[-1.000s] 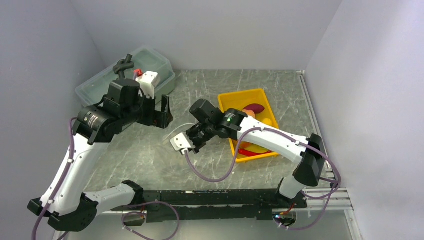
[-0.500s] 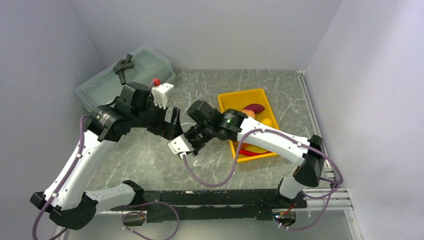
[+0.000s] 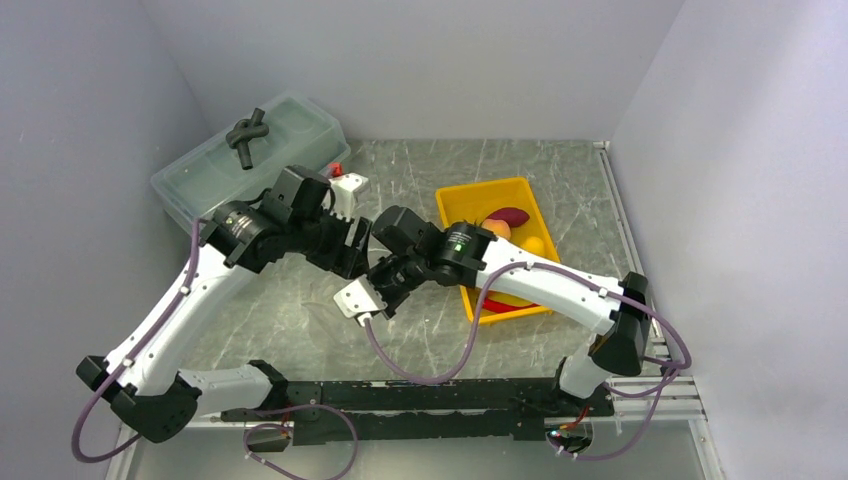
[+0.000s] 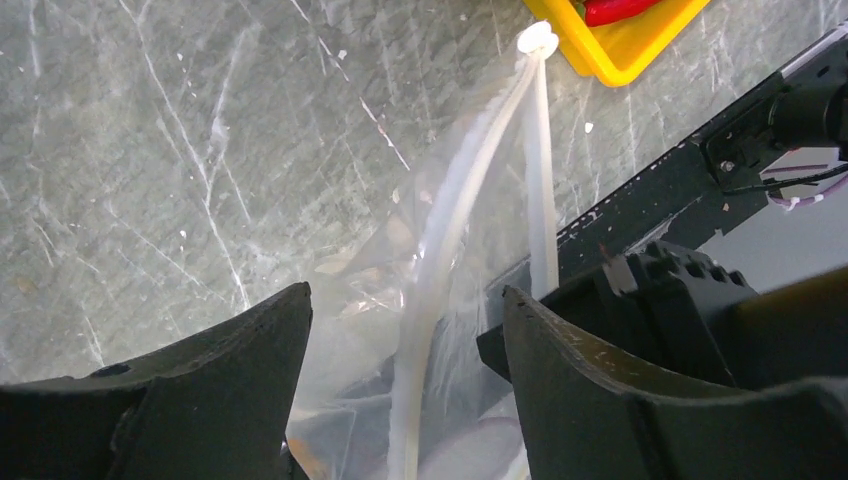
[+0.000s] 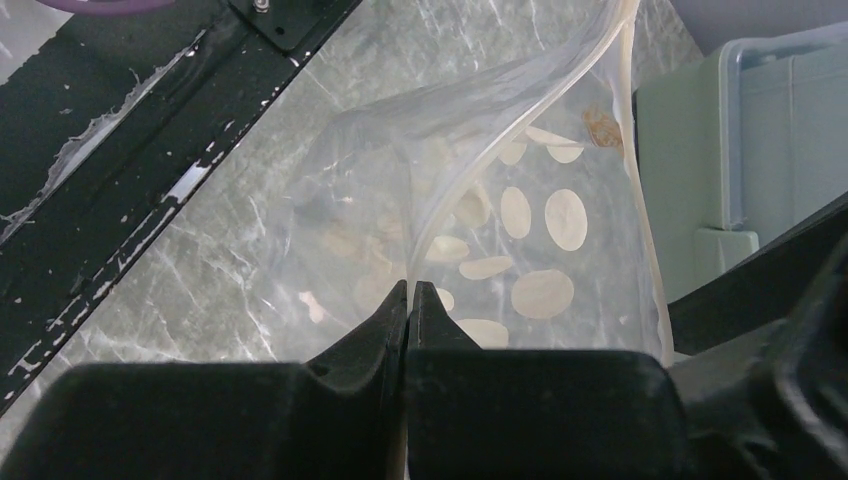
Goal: Place the food in the zip-top bag and seal the zipper
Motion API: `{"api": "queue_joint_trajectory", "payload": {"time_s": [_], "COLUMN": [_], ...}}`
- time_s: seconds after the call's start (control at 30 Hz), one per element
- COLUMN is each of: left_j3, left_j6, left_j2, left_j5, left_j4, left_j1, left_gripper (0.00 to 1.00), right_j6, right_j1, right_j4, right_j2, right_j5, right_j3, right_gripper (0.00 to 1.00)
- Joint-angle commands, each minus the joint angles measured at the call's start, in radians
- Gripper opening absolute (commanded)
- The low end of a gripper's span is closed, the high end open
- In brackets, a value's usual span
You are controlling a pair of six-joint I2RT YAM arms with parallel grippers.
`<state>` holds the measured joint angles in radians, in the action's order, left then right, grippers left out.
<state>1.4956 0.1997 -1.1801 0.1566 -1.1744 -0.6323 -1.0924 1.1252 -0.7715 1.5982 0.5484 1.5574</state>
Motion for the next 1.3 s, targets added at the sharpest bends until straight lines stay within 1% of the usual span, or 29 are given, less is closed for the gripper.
{"api": "queue_joint_trajectory", "payload": {"time_s": [0.0,0.07,0.23,0.33,0.43,0.47,0.73,1.03,1.2,1.27], "left_j3": [-0.001,0.000,0.009,0.017,0.026,0.028,0.065,0.106,0.116,0.112], "left_j6": [-0.016,-0.012,-0.009,-0.002,0.017,0.023,0.054,0.088,0.103,0.100], "left_j2": [-0.021,-0.029,-0.048,-0.070,-0.090,-0.094,-0.118,-0.140,-0.125,-0.115], "left_j5": [-0.017,-0.037,-0.077,-0.104,-0.153,-0.181,-0.341,-0.611,-0.691,-0.691], "left_j4": [-0.001,-0.007,-0.013,-0.018,-0.018,-0.016,0.007,-0.004,0.014,0.031], "left_j1": [-0.013,-0.014,-0.016,-0.016,-0.017,-0.017,-0.016,-0.017,-0.017,-0.016], "left_gripper": [0.71,0.66,0.44,0.27,0.03,0.00,0.00,0.00,0.00,0.00], "right_j6": [0.000,0.004,0.019,0.034,0.058,0.063,0.123,0.241,0.313,0.351], "right_j1": [0.008,0.009,0.011,0.017,0.023,0.025,0.057,0.113,0.151,0.157], "right_j4": [0.018,0.030,0.048,0.064,0.086,0.094,0.110,0.131,0.170,0.222], "right_j2": [-0.067,-0.083,-0.113,-0.142,-0.176,-0.188,-0.254,-0.334,-0.340,-0.333], "right_j5": [-0.015,-0.022,-0.031,-0.037,-0.043,-0.043,-0.066,-0.072,-0.058,-0.061], "right_j3": [0.000,-0.020,-0.049,-0.076,-0.118,-0.139,-0.220,-0.325,-0.361,-0.378], "right_gripper": [0.00,0.00,0.00,0.00,0.00,0.00,0.00,0.00,0.00,0.00]}}
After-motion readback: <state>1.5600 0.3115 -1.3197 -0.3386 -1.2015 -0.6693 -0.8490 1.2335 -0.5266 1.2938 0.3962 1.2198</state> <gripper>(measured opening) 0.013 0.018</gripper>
